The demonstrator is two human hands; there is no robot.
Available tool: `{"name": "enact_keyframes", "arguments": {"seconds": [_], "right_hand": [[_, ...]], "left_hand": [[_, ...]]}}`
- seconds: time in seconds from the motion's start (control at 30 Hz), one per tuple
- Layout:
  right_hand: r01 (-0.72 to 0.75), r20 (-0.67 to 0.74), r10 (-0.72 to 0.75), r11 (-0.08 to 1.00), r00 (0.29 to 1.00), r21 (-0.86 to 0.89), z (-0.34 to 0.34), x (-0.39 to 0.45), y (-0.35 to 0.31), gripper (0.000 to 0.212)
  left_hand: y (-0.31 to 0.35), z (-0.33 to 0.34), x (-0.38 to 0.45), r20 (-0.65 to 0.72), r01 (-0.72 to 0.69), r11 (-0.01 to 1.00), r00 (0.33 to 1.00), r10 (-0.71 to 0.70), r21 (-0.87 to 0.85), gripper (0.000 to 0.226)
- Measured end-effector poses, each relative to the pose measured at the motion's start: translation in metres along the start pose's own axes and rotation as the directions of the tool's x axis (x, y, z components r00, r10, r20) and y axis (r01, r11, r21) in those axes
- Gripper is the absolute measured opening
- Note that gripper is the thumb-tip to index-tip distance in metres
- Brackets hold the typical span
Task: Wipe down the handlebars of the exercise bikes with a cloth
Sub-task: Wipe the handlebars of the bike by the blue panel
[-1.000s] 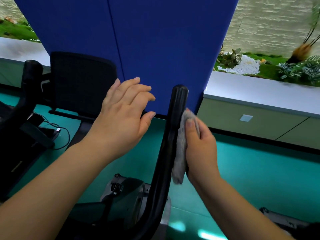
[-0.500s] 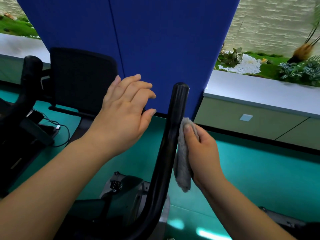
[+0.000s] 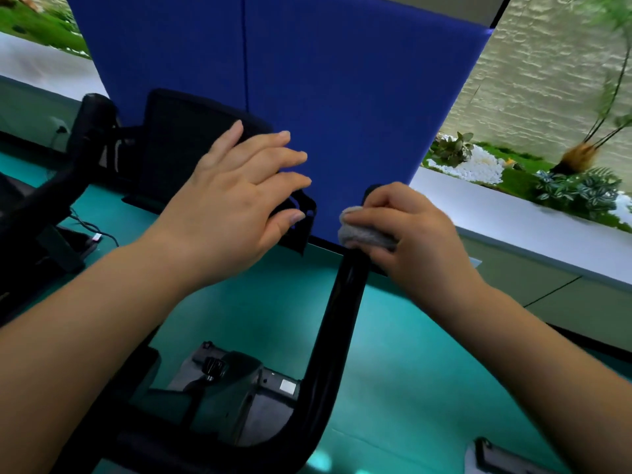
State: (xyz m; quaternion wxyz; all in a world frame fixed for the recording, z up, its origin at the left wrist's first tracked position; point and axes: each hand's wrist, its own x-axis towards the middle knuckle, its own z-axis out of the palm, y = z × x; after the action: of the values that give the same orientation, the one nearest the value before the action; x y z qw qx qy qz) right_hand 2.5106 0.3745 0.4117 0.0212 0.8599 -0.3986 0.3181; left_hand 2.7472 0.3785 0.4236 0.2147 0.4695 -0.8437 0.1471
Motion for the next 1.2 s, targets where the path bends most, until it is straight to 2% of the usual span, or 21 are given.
{"name": "enact_keyframes", "arguments": {"seconds": [0.13, 0.2, 0.3, 0.37, 0.63, 0.77, 0.9, 1.0, 1.2], "right_hand": [[0.065, 0.038, -0.061, 0.993, 0.997, -0.100, -0.017, 0.040, 0.008, 0.016], [0.103, 0.200, -0.064, 0.976, 0.978, -0.192, -0.023, 0.058, 0.007, 0.011], [0.156, 0.507, 0.016, 0.942, 0.862, -0.296, -0.023, 0.067, 0.001, 0.008], [0.197, 0.602, 0.029, 0.931, 0.798, -0.306, -0.021, 0.068, -0.004, 0.009], [0.161, 0.597, 0.180, 0.867, 0.781, -0.472, -0.013, 0.079, -0.011, 0.014], [0.189, 0.668, 0.162, 0.887, 0.726, -0.421, -0.001, 0.060, -0.024, 0.020], [0.215, 0.598, 0.082, 0.887, 0.797, -0.409, -0.007, 0.060, -0.017, 0.017], [0.206, 0.583, 0.077, 0.892, 0.809, -0.402, -0.011, 0.054, -0.020, 0.015], [0.180, 0.667, 0.023, 0.956, 0.745, -0.233, 0.007, 0.016, -0.042, 0.019]], "left_hand": [[-0.013, -0.002, -0.001, -0.008, -0.023, 1.000, 1.000, 0.023, 0.004, 0.049], [-0.015, 0.000, -0.002, -0.013, -0.024, 0.999, 1.000, 0.024, -0.034, 0.049], [-0.015, 0.004, -0.003, -0.028, -0.008, 0.993, 1.000, 0.005, -0.115, 0.052], [-0.015, 0.007, -0.004, -0.048, -0.007, 0.990, 0.999, 0.000, -0.143, 0.051], [-0.014, 0.010, -0.004, -0.076, -0.014, 0.982, 0.997, 0.000, -0.189, 0.047], [-0.013, 0.011, -0.005, -0.069, -0.014, 0.983, 0.998, 0.002, -0.182, 0.049], [-0.016, 0.009, -0.006, -0.057, -0.014, 0.983, 0.998, 0.004, -0.182, 0.049], [-0.015, 0.010, -0.007, -0.051, -0.009, 0.983, 0.999, -0.001, -0.185, 0.050], [-0.011, 0.012, -0.009, -0.037, -0.003, 0.990, 0.999, -0.002, -0.140, 0.054]]}}
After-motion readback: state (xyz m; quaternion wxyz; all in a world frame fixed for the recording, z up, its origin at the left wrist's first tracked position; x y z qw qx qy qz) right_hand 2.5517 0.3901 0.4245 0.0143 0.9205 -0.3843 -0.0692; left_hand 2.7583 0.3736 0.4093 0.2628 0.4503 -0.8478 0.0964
